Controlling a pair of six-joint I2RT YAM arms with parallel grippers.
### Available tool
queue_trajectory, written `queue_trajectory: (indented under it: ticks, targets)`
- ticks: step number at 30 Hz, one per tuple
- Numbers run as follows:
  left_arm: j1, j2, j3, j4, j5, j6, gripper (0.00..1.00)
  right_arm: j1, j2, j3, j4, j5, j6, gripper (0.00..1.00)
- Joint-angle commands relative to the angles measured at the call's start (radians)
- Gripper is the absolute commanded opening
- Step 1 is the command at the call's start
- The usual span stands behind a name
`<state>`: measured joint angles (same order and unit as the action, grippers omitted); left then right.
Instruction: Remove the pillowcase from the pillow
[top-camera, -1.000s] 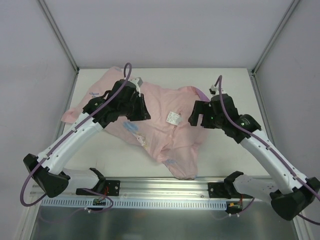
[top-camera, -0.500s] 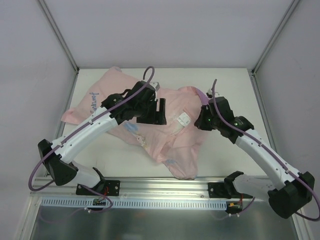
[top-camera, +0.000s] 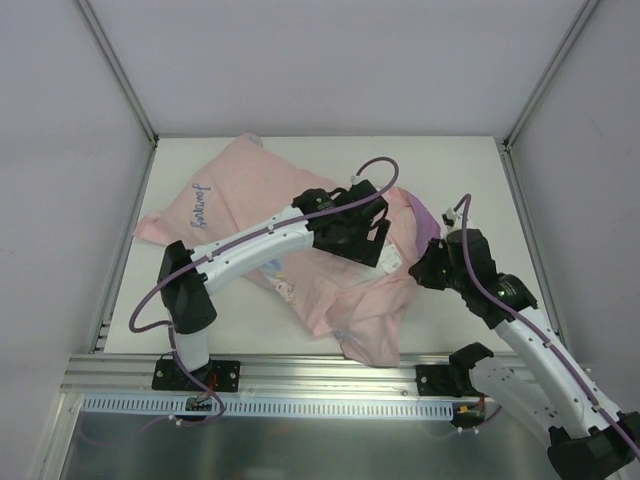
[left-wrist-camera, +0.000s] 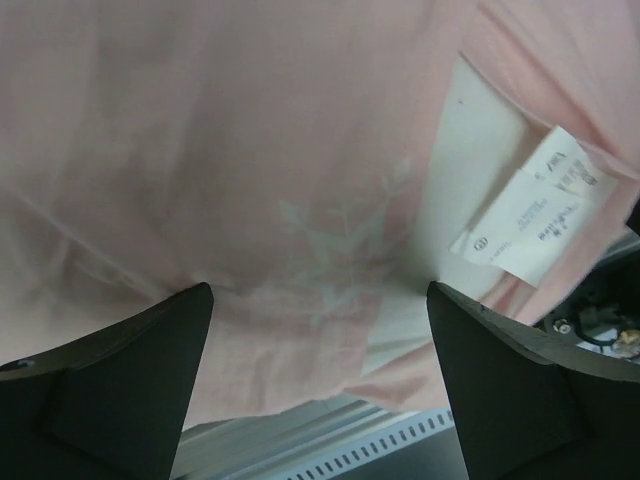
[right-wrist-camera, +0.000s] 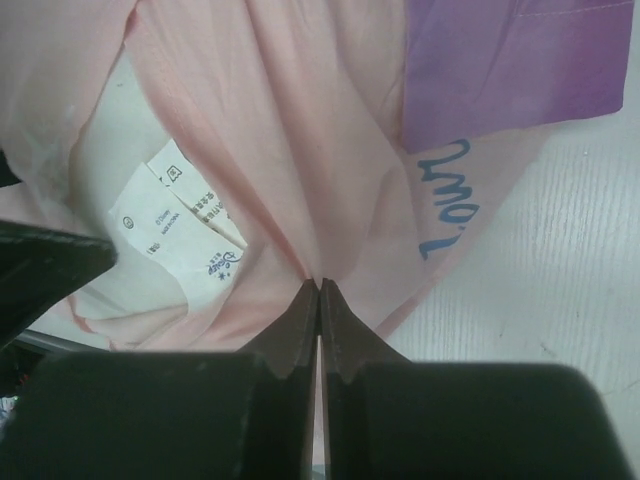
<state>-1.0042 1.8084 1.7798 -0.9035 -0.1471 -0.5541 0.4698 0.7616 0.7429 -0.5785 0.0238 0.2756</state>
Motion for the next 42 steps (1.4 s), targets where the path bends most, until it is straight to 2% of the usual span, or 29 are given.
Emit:
queue_trajectory:
  ticks: [1, 2, 3, 5, 6, 9, 10, 11, 21, 27, 28, 29, 31, 33, 36, 40, 42]
  targets:
    - [-0.008, 0.044, 0.061, -0.041, -0.092, 0.039, 0.89, -0.007, -0.056, -0.004, -0.063, -0.004, 0.005, 0.01]
    - [-0.008, 0.072, 0.067, -0.047, -0.120, 0.042, 0.83, -0.008, -0.065, -0.004, -0.072, -0.002, 0.004, 0.01]
    - [-0.008, 0.080, 0.079, -0.069, -0.144, 0.037, 0.65, -0.008, -0.073, -0.005, -0.095, 0.008, -0.007, 0.01]
    - [-0.002, 0.088, 0.096, -0.109, -0.221, 0.028, 0.45, -0.013, -0.097, -0.005, -0.122, 0.027, -0.019, 0.01]
    - [0.004, 0.082, 0.104, -0.139, -0.235, 0.026, 0.31, -0.017, -0.107, -0.005, -0.151, 0.045, -0.032, 0.01]
    - [0.055, -0.001, 0.077, -0.156, -0.241, 0.036, 0.17, -0.046, -0.146, -0.022, -0.198, 0.059, -0.044, 0.01]
    - [0.074, -0.059, 0.066, -0.153, -0.235, 0.034, 0.04, -0.056, -0.157, -0.028, -0.204, 0.056, -0.047, 0.01]
    - [0.117, -0.084, 0.043, -0.152, -0.227, 0.034, 0.00, -0.069, -0.172, -0.034, -0.208, 0.051, -0.049, 0.01]
    - [0.309, -0.348, -0.045, -0.135, -0.077, 0.029, 0.00, -0.091, -0.199, -0.039, -0.245, 0.080, -0.044, 0.01]
    - [0.325, -0.400, -0.077, -0.083, 0.070, 0.016, 0.00, -0.092, -0.156, -0.011, -0.215, 0.012, -0.024, 0.03]
    - [0.325, -0.400, -0.083, -0.074, 0.084, 0.008, 0.00, -0.091, -0.153, 0.002, -0.195, -0.013, -0.019, 0.12]
    - [0.325, -0.402, -0.088, -0.069, 0.096, 0.002, 0.00, -0.091, -0.150, 0.018, -0.184, -0.050, -0.015, 0.46]
    - [0.325, -0.403, -0.108, -0.055, 0.142, -0.012, 0.00, -0.082, -0.133, 0.070, -0.155, -0.079, -0.007, 0.70]
    - [0.325, -0.414, -0.126, -0.023, 0.173, -0.021, 0.00, -0.056, -0.102, 0.108, -0.135, -0.079, 0.000, 0.85]
    - [0.325, -0.419, -0.166, 0.005, 0.195, -0.038, 0.00, 0.021, -0.073, 0.157, -0.071, -0.032, -0.012, 0.91]
    - [0.325, -0.423, -0.180, 0.017, 0.210, -0.050, 0.00, 0.133, 0.078, 0.245, -0.101, 0.115, -0.067, 0.91]
    - [0.325, -0.426, -0.180, 0.020, 0.215, -0.052, 0.00, 0.161, 0.131, 0.279, -0.101, 0.122, -0.081, 0.91]
